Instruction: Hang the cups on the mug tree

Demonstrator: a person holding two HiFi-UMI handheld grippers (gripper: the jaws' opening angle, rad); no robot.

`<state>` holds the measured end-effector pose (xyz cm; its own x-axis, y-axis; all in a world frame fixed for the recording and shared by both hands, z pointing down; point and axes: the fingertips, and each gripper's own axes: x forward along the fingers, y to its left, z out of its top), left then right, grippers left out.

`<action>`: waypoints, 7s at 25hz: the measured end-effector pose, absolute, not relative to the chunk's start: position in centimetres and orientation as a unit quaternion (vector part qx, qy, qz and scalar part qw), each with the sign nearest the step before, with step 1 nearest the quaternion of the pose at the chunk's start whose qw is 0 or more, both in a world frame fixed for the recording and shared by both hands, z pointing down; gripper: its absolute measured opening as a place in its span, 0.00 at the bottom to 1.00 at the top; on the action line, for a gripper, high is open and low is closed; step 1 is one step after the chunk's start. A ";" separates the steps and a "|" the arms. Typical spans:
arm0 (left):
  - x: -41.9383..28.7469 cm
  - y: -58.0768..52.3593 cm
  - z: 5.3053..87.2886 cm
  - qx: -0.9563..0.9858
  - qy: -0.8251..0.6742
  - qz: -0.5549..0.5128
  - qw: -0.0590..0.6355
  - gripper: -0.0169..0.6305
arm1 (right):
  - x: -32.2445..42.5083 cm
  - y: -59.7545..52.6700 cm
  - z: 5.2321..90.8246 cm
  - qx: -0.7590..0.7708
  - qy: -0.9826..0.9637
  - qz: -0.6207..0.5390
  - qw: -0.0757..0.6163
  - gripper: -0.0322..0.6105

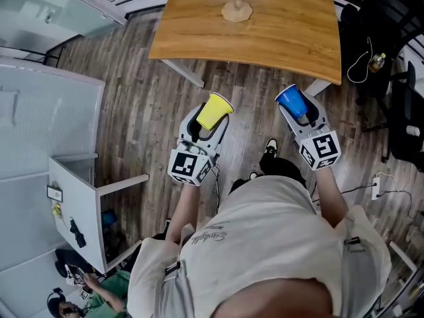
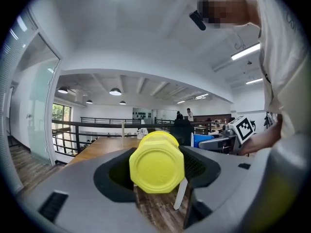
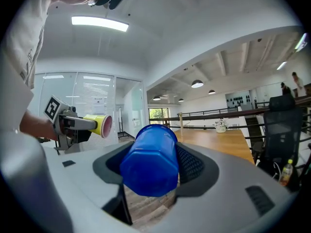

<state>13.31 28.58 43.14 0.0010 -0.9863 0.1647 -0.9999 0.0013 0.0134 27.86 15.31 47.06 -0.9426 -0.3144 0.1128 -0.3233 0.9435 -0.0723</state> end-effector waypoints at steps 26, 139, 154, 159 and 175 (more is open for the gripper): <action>9.5 17.5 45.2 0.697 -0.708 0.045 0.108 0.45 | 22.9 3.4 48.6 0.147 -0.985 0.063 0.062 0.45; -23.5 -11.9 46.8 0.810 -0.572 0.043 0.120 0.45 | -13.4 -19.8 64.4 0.203 -0.914 0.157 0.314 0.46; -23.8 -12.2 46.9 0.809 -0.573 0.051 0.120 0.45 | -14.0 -20.4 65.6 0.206 -0.913 0.158 0.315 0.47; -23.7 -11.8 47.0 0.809 -0.573 0.058 0.119 0.45 | -13.9 -19.8 65.3 0.198 -0.919 0.149 0.307 0.53; -23.7 -11.1 46.0 0.811 -0.573 0.053 0.109 0.45 | -11.3 -19.8 56.0 0.253 -0.941 0.070 0.215 0.23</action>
